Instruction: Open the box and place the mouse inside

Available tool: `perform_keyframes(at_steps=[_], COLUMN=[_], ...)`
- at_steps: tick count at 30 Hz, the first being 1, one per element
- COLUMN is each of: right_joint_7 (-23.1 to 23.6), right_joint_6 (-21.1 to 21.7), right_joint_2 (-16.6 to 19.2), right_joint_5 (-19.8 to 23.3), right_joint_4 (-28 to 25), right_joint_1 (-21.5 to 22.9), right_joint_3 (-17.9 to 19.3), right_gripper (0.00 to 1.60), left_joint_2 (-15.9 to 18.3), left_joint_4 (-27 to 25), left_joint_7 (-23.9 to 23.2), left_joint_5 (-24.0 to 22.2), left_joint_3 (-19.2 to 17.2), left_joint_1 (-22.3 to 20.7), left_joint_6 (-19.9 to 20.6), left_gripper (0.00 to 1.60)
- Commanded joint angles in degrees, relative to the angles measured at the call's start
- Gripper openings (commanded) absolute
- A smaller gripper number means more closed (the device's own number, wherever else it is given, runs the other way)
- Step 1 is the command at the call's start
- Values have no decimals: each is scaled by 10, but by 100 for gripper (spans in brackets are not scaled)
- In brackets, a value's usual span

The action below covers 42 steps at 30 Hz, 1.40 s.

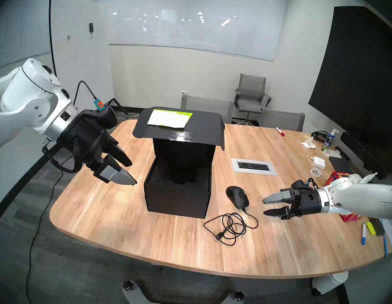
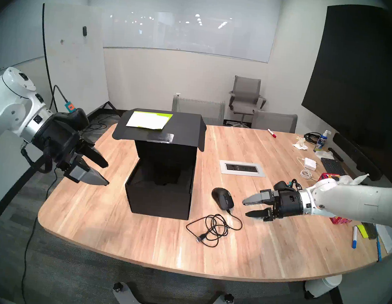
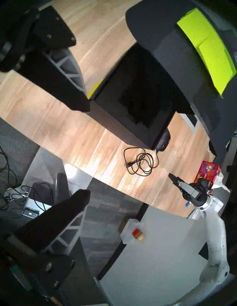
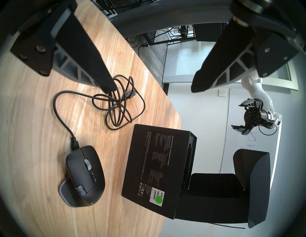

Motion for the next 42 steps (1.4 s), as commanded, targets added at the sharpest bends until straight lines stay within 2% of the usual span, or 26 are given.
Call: perform_keyframes(at_steps=[1, 42], right_joint_7=[2, 2], right_joint_6=[0, 0], right_joint_2=[0, 0], right_joint_5=[2, 1], right_joint_4=[1, 1], right_joint_1=[8, 8], right_joint_3=[6, 7], right_gripper=[160, 160], left_joint_2=[-2, -2], left_joint_4=[-21, -31], left_joint_7=[-53, -47], left_joint_5=[-4, -8], left_joint_3=[-4, -9], left_joint_1=[2, 5], left_joint_6=[-1, -1], left_gripper=[160, 160])
